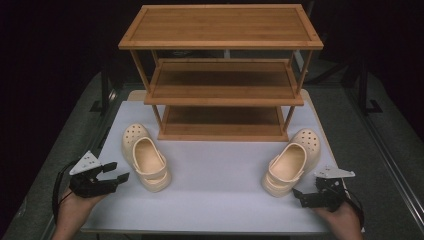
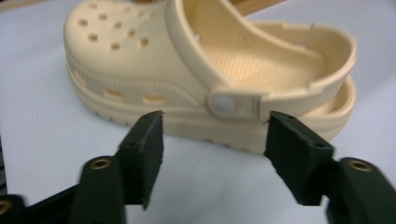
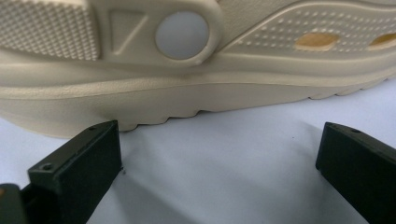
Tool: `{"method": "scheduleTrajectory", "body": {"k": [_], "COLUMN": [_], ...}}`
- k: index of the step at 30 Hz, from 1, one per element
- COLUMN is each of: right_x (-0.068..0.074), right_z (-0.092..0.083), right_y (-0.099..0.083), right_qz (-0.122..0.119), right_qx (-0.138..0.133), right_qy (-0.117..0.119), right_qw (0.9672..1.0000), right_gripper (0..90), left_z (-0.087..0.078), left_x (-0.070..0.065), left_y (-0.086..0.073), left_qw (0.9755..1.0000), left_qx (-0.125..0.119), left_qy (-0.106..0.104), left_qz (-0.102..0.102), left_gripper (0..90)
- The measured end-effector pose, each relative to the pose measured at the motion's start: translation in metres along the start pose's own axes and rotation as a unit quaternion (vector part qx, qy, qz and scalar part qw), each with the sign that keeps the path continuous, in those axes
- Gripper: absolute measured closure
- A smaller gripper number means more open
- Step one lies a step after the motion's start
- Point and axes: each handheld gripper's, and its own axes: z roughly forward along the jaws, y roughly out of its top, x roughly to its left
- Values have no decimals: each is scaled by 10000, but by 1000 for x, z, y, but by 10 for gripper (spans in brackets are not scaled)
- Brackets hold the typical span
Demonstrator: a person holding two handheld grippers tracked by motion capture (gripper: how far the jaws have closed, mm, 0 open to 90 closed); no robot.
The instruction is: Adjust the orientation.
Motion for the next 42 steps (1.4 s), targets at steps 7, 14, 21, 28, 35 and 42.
{"method": "scheduleTrajectory", "body": {"k": [7, 14, 21, 28, 35, 42], "right_x": [0, 0, 0, 0, 0, 0], "right_z": [0, 0, 0, 0, 0, 0], "right_y": [0, 0, 0, 0, 0, 0], "right_qz": [4, -4, -3, -3, -3, -3], "right_qx": [1, -10, -11, -12, -10, -9], "right_qy": [0, 0, 1, 1, 1, 1], "right_qw": [10000, 10000, 10000, 10000, 10000, 10000], "right_gripper": [0, 0, 0, 0, 0, 0], "left_z": [11, 29, 53, 63, 64, 64], "left_x": [8, 18, 27, 27, 24, 14], "left_y": [32, 51, 62, 63, 64, 67], "left_qw": [9999, 9999, 9997, 9992, 9986, 9957], "left_qx": [-64, -73, 67, 165, 119, 237], "left_qy": [-27, -37, -30, 32, 152, 435], "left_qz": [102, 141, 222, 371, 498, 784], "left_gripper": [497, 550, 599, 615, 721, 805]}}
